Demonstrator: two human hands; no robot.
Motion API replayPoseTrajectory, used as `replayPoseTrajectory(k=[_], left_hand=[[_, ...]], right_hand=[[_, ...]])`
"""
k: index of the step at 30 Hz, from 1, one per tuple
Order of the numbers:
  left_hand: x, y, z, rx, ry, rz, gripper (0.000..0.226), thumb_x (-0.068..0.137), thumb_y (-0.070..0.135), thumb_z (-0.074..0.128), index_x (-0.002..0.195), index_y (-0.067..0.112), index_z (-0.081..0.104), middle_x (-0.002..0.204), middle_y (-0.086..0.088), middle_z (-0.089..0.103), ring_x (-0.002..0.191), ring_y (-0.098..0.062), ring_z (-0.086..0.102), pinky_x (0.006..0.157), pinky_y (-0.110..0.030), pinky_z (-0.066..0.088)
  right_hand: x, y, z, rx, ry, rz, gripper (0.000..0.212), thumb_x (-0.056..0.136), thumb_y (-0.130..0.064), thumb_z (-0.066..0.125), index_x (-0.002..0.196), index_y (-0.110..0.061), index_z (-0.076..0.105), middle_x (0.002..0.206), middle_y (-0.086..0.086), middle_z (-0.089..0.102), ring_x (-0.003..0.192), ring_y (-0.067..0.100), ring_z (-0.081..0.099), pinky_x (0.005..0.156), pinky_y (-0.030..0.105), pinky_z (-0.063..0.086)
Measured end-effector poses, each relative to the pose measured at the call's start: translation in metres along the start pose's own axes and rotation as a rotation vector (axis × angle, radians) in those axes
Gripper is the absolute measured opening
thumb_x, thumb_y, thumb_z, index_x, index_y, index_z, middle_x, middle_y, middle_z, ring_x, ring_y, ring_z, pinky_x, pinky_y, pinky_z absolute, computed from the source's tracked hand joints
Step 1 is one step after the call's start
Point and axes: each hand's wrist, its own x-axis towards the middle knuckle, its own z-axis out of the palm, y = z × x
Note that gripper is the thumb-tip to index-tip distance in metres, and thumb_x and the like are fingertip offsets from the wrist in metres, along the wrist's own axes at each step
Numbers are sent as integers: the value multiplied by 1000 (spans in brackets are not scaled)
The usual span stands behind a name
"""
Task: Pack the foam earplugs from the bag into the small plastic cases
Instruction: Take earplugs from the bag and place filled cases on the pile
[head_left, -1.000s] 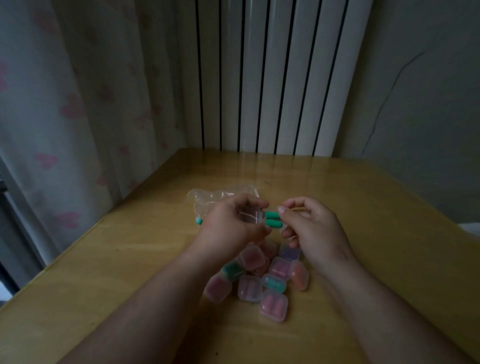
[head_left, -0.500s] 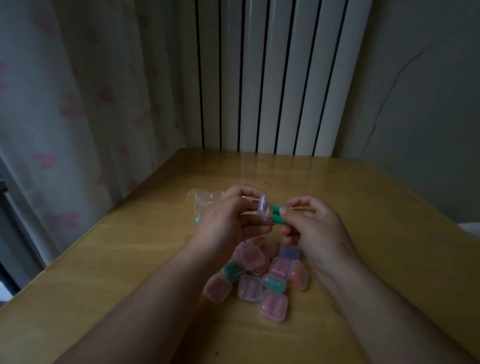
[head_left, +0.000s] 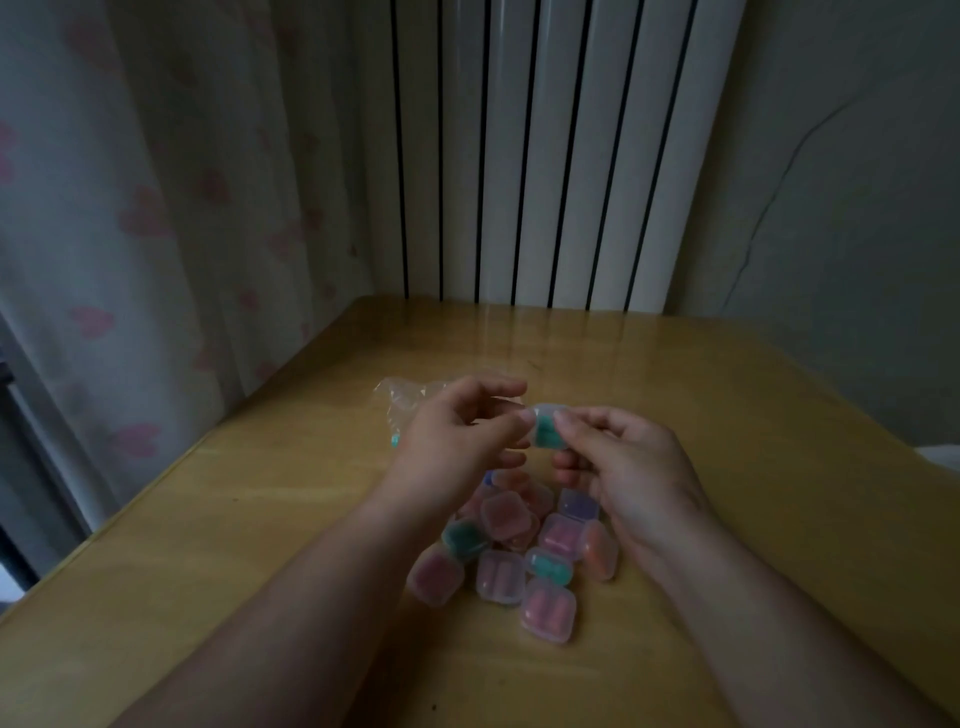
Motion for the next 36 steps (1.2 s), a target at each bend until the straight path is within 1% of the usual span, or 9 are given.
replayPoseTrajectory(k=[3, 6, 12, 16, 21, 26, 29, 32, 36], left_hand=[[0, 0, 0, 70, 93, -9, 14, 90, 15, 67, 102, 24, 69, 100, -2, 70, 82, -12, 67, 69, -27, 57], [1, 0, -1, 240, 177, 51, 11, 92, 20, 65, 98, 28, 67, 95, 5, 67, 84, -9, 64, 64, -22, 51], [8, -7, -15, 1005, 392, 239, 23, 91, 23, 62, 110, 36, 62, 105, 15, 53, 101, -7, 43, 88, -27, 39], [16, -15, -26, 872, 502, 95, 39, 86, 24, 67, 123, 33, 55, 115, 7, 55, 110, -17, 45, 96, -38, 46], [22, -24, -28, 754, 464, 18, 47, 84, 18, 70, 125, 31, 49, 115, 6, 53, 109, -18, 50, 93, -42, 52], [22, -24, -33, 860, 605, -54, 52, 84, 34, 70, 130, 26, 47, 126, -2, 55, 117, -25, 48, 100, -46, 44], [24, -24, -38, 956, 589, -228, 58, 85, 47, 65, 133, 22, 46, 132, -7, 54, 124, -30, 46, 103, -45, 38], [28, -31, -41, 1117, 428, -377, 50, 85, 53, 54, 122, 20, 58, 127, -10, 57, 120, -33, 48, 100, -44, 39], [29, -34, -44, 1002, 414, -246, 19, 87, 47, 59, 91, 29, 62, 101, -2, 66, 94, -24, 60, 82, -40, 51]], right_hand=[[1, -2, -3, -119, 51, -48, 2, 86, -16, 71, 85, -15, 70, 58, -5, 65, 55, 5, 58, 53, 19, 47], [2, -8, -10, -194, 53, -103, 4, 86, -13, 71, 84, -14, 68, 63, -5, 60, 45, -5, 53, 42, 9, 39], [1, -14, -15, -588, -119, -5, 5, 81, -19, 76, 83, -18, 72, 86, -2, 71, 82, 12, 66, 67, 22, 49], [0, -12, -16, -722, -92, 18, 19, 73, -21, 82, 83, -16, 67, 85, 0, 69, 81, 14, 65, 69, 29, 52], [2, -2, -12, -811, -97, -16, 18, 73, -30, 82, 69, -20, 67, 80, -5, 70, 77, 13, 67, 80, 36, 56], [1, -1, -9, -827, -56, -146, 12, 83, -35, 72, 79, -25, 69, 75, -12, 65, 72, 4, 60, 61, 17, 44], [-1, -1, -7, -803, -53, -193, 10, 85, -31, 70, 77, -28, 67, 75, -14, 64, 72, 2, 60, 59, 15, 41], [0, 0, -6, -781, -35, -216, 15, 85, -27, 70, 72, -30, 64, 74, -14, 64, 72, 0, 59, 60, 16, 40], [5, 1, -9, -693, 32, -261, 20, 84, -19, 71, 69, -30, 62, 76, -14, 65, 75, 6, 61, 65, 19, 43]])
